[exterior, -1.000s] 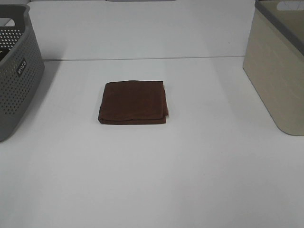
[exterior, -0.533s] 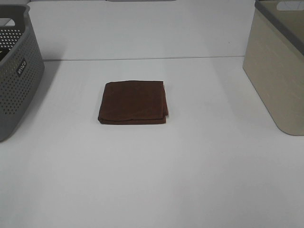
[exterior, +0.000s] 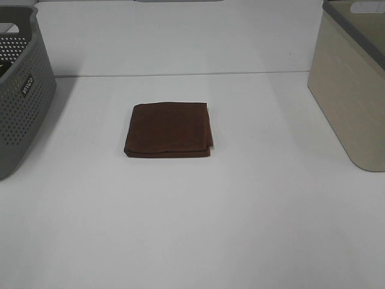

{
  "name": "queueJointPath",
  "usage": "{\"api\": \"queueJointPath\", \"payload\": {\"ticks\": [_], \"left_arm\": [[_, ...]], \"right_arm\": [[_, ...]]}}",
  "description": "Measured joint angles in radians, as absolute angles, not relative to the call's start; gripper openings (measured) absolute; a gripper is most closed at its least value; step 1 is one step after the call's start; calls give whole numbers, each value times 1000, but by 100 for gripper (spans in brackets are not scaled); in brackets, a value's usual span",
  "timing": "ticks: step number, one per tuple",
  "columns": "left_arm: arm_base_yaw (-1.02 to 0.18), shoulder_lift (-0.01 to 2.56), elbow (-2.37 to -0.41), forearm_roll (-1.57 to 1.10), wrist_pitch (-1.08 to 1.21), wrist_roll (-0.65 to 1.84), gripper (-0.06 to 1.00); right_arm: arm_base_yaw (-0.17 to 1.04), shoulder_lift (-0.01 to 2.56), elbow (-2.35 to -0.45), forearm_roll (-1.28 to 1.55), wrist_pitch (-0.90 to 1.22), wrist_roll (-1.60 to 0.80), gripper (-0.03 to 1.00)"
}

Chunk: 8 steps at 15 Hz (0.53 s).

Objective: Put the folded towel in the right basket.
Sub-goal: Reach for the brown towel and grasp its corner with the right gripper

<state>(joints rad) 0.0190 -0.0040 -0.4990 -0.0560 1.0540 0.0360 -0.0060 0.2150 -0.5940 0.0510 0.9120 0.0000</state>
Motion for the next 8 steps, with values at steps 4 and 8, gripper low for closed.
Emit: {"api": "queueJointPath", "payload": {"ticks": [4,8], "left_arm": [[19,-4,-499,-56,1054,36,97],[19,-4,-499,-56,1054,36,97]], "right_arm": [[-6,614,-770,107,828,10,75],[-6,972,-1018,171,826,-79,75]]}}
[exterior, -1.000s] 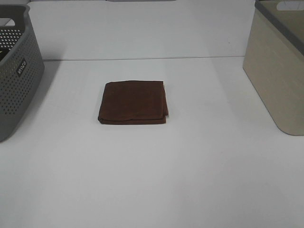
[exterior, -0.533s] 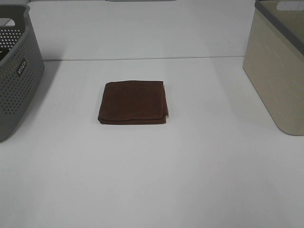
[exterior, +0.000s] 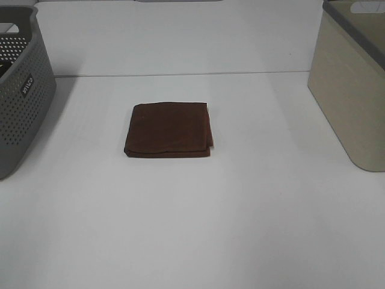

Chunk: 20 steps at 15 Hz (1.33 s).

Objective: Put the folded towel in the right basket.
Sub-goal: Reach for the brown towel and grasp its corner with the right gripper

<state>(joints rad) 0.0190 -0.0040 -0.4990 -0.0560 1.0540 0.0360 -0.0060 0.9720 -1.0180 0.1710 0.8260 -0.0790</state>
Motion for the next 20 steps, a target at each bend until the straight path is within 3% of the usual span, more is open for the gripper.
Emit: {"api": "queueJointPath", "payload": {"ticks": [8,11,15,20], "left_arm": [[19,-4,-499,-56,1054,36,97],[19,-4,-499,-56,1054,36,97],[19,-4,-499,-56,1054,36,97],[19,-4,-499,-56,1054,36,97]], "right_arm": [[-4,1573,-1593,379,932,-223,75],[92,1715,-1743,376,944,-237,74],[242,1905,-1868,377,956,-238,73],[260,2111,-1905,433,995,-200,69]]}}
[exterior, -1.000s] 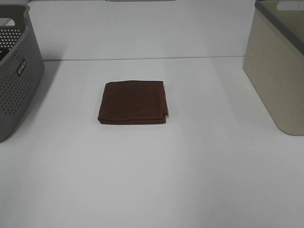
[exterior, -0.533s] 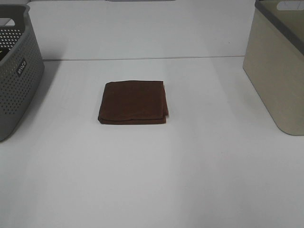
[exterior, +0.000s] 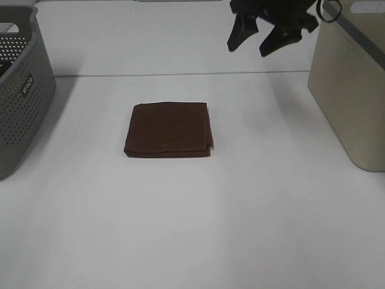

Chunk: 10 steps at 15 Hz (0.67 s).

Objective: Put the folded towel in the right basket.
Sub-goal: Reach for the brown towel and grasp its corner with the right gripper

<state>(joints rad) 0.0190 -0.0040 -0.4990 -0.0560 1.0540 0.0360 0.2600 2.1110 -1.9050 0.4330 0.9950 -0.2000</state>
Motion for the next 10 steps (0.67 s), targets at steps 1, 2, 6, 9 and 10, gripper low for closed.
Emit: {"api": "queueJointPath", "payload": {"ticks": [1,2,6,9,10], "left_arm": [[19,-4,-499,-56,1054,36,97],[19,-4,-499,-56,1054,36,97],[19,-4,-499,-56,1054,36,97],[19,-4,-499,-56,1054,36,97],[19,-4,-499,-56,1054,36,97]], "right_arm": [[260,2194,-1905,491,1026,-199,68],[260,2234,-1905,523,1033,-199,68],[260,2383,-1950,606,1087,-200,68],[260,2476,-2032,640,1133,-202,68],[260,2498,-2055,645,1138,-207,68]]}}
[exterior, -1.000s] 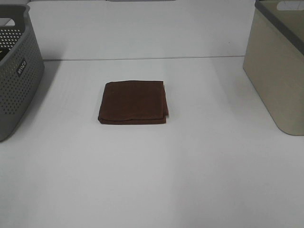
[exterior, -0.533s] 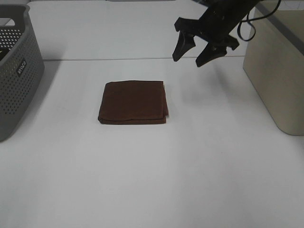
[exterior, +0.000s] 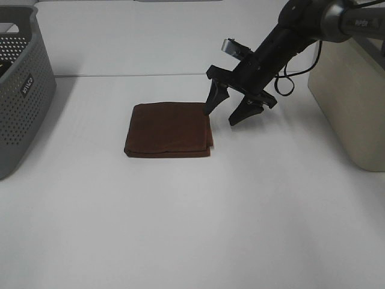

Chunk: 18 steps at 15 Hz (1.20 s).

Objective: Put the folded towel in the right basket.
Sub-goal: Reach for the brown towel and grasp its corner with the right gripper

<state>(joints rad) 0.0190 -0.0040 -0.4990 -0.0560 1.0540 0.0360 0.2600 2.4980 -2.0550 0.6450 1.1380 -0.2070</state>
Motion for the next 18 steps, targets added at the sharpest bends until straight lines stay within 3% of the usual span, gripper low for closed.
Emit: {"api": "queueJointPath", "payload": {"ticks": [12,14,18], "left_arm": [[19,-4,-499,-56,1054,36,97],[19,-4,-499,-56,1054,36,97],[19,-4,-499,-56,1054,36,97]], "right_arm": [[292,2609,-2095,828,1075,-313,65],[313,2616,-2095,828,1051,-323,52],[315,2627,-2095,804,1032,-301,8]]}}
